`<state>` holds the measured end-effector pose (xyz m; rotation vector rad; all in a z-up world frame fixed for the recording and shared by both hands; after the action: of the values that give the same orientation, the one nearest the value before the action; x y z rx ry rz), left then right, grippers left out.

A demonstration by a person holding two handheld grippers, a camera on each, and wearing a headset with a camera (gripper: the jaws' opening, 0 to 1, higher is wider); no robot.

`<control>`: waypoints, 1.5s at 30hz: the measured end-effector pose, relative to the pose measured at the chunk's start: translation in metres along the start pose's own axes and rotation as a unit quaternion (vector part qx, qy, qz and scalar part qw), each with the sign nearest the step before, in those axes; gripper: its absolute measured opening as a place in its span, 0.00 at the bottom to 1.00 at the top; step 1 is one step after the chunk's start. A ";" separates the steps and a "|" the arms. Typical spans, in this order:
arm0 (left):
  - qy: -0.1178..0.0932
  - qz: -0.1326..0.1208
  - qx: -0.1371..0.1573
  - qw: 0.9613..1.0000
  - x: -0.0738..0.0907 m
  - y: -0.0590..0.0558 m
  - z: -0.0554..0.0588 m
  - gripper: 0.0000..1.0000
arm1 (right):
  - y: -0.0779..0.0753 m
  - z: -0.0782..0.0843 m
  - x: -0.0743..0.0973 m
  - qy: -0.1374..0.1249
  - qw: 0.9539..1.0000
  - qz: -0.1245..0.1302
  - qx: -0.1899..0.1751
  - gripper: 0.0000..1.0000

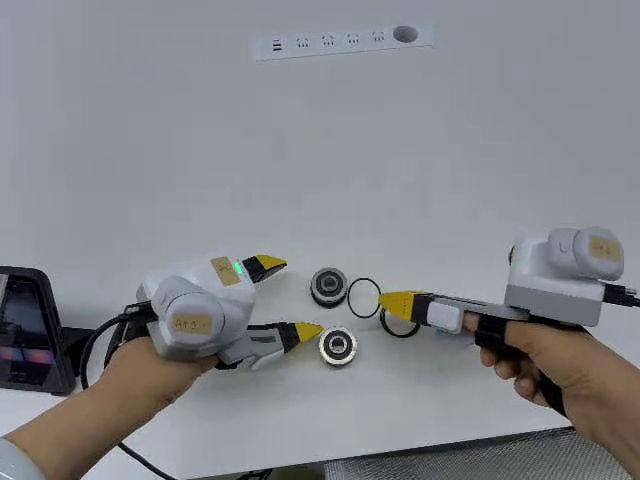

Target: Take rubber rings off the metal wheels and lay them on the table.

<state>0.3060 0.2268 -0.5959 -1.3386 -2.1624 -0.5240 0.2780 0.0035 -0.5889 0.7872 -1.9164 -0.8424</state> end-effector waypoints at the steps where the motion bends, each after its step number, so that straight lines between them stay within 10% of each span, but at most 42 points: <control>1: 0.001 0.000 0.000 1.000 0.000 0.000 0.000 0.54 | -0.003 0.001 0.004 -0.002 1.000 0.004 -0.003 0.02; 14: 0.001 0.003 -0.001 1.000 0.000 -0.002 -0.001 0.52 | -0.026 0.008 0.016 -0.004 0.999 0.047 -0.019 0.02; 31: -0.001 0.005 -0.004 1.000 -0.001 -0.003 -0.003 0.48 | -0.020 0.004 0.015 0.060 0.985 0.100 0.124 0.12; 45: -0.006 0.008 -0.008 1.000 -0.004 -0.002 -0.009 0.41 | -0.017 -0.007 0.012 0.049 0.985 0.099 0.134 0.17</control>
<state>0.3073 0.2183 -0.5917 -1.3697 -2.1594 -0.5293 0.2821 -0.0173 -0.5946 0.7646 -2.0044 -0.4221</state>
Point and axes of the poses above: the centre of the closed fingertips' face, and the gripper's own axes: x roughly backward along the fingers, y roughly to its left, z roughly out of its underside, the point moved 9 cm from there along x, roughly backward along the fingers, and after that the axes turned 3 degrees about -x, right-handed, at the moved point
